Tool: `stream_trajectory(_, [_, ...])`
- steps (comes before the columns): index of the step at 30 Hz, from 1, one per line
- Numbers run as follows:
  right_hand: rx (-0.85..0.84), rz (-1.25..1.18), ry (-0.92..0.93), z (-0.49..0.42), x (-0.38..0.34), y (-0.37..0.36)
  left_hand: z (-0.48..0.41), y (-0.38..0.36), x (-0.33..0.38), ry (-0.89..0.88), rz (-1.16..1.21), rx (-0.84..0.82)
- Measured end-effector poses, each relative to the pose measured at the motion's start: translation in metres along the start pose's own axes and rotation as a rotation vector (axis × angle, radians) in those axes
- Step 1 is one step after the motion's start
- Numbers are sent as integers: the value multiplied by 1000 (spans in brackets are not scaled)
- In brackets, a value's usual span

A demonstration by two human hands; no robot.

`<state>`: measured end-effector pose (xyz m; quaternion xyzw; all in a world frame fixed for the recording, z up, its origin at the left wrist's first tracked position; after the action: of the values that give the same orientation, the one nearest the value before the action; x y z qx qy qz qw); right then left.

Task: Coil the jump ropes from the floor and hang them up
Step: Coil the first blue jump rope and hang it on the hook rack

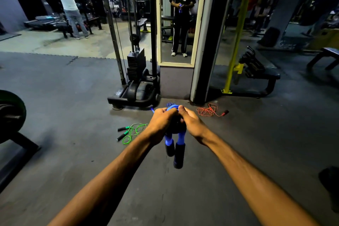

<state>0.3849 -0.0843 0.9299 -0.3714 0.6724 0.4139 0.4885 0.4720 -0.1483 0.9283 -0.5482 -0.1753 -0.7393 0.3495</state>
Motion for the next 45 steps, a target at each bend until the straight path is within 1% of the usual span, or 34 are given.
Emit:
stream_trajectory(1, [15,-3,-17,-2,-1,2,-2,0,1,-26,-37,16])
stream_trajectory(3, [26,-17,-13,-5,-4,7,-5,-1,4,-65,-113,-13])
stream_trajectory(5, [13,-20,20,-6,-9,11,-4,-2,8,-68,-158,-56])
stream_trajectory(7, [-8,34,50,-7,-11,13,-7,1,12,-40,-139,-51])
stream_trajectory(9, [-13,124,84,-9,-8,15,-11,5,14,13,-69,24])
stream_trajectory(11, [0,194,98,-12,-8,17,-16,4,15,12,-44,102])
stream_trajectory(13, [36,180,106,-15,-8,24,-19,-4,17,-56,-141,173])
stream_trajectory(15, [84,130,99,-18,-5,36,-23,-16,18,-129,-220,185])
stream_trajectory(18, [71,126,93,-21,1,56,-34,-29,17,-153,-327,161])
stream_trajectory(21, [45,162,122,-21,-1,68,-43,-37,18,-151,-252,35])
stream_trajectory(23, [28,234,131,-23,1,75,-47,-43,19,-147,-192,-29])
stream_trajectory(26, [21,283,140,-34,11,91,-50,-54,23,-146,-206,-127])
stream_trajectory(29, [66,313,143,-47,21,103,-63,-53,29,-166,-328,-103])
stream_trajectory(31, [112,313,127,-63,30,112,-77,-49,35,-185,-358,-66])
stream_trajectory(34, [186,262,90,-94,44,126,-102,-46,48,-232,-324,-38])
stream_trajectory(40, [185,328,129,-188,59,146,-202,-23,89,-309,-311,57])
stream_trajectory(45, [188,283,169,-299,61,171,-306,-1,162,-359,-328,38])
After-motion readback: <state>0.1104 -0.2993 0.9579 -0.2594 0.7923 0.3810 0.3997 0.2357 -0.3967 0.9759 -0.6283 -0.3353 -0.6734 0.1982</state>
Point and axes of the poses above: each hand's wrist, its own z-axis away from the middle knuckle, its own y-axis out of the back of the hand, x = y × z, the point moved 6 cm from there along -z, towards the middle knuckle, and after that the axes turned 11 degrees about y, right-handed, at the moved point
